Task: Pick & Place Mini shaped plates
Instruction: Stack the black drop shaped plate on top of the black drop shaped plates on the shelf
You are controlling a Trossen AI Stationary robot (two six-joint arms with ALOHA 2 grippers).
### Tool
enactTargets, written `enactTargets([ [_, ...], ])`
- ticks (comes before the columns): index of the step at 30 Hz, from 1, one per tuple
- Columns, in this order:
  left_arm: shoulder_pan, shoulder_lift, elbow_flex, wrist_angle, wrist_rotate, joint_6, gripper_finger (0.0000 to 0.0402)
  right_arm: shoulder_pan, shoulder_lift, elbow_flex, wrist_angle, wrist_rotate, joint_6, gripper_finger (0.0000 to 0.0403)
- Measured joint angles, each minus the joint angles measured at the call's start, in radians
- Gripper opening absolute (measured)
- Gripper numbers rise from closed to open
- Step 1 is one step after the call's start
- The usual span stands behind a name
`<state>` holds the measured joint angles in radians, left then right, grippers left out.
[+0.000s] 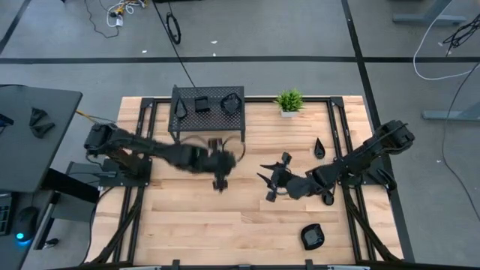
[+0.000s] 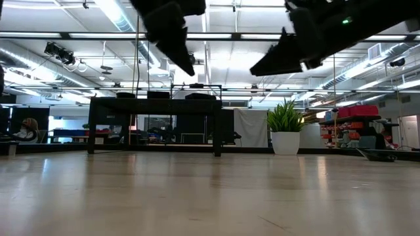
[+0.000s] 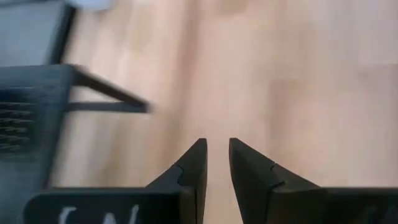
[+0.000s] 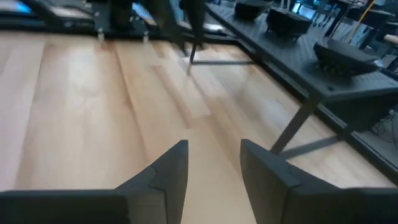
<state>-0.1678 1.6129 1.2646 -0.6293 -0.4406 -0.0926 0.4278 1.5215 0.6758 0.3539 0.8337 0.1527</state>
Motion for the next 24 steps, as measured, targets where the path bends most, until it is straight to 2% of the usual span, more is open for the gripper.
enactTargets([
  [4, -0.108, -0.005, -0.173, 0.253, 0.000, -0.047, 0.0071, 0.067, -0.039, 0.000, -0.069, 0.010, 0.074, 0.0148],
  [6, -0.151, 0.002, -0.258, 0.408, 0.000, -0.060, 0.0071, 0.100, -0.071, 0.000, -0.111, -0.018, 0.130, 0.0148],
  [7, -0.168, 0.005, -0.301, 0.498, -0.001, -0.062, 0.0071, 0.111, -0.092, 0.000, -0.135, -0.064, 0.154, 0.0148],
  [9, -0.198, 0.005, -0.382, 0.641, -0.018, -0.070, 0.0071, 0.122, -0.143, 0.008, -0.204, -0.227, 0.190, 0.0148],
  [12, -0.214, 0.005, -0.474, 0.840, -0.036, -0.081, 0.0071, 0.125, -0.203, 0.068, -0.407, -0.475, 0.325, 0.0148],
  [14, -0.214, 0.005, -0.516, 0.904, -0.043, -0.082, 0.0071, 0.124, -0.233, 0.132, -0.584, -0.560, 0.447, 0.0148],
  [19, -0.198, 0.005, -0.552, 0.950, -0.057, -0.121, 0.0071, 0.129, -0.229, 0.293, -1.053, -0.657, 0.706, 0.0148],
  [24, -0.188, 0.005, -0.552, 0.967, -0.062, -0.132, 0.0071, 0.128, -0.226, 0.321, -1.407, -0.717, 1.044, 0.0148],
])
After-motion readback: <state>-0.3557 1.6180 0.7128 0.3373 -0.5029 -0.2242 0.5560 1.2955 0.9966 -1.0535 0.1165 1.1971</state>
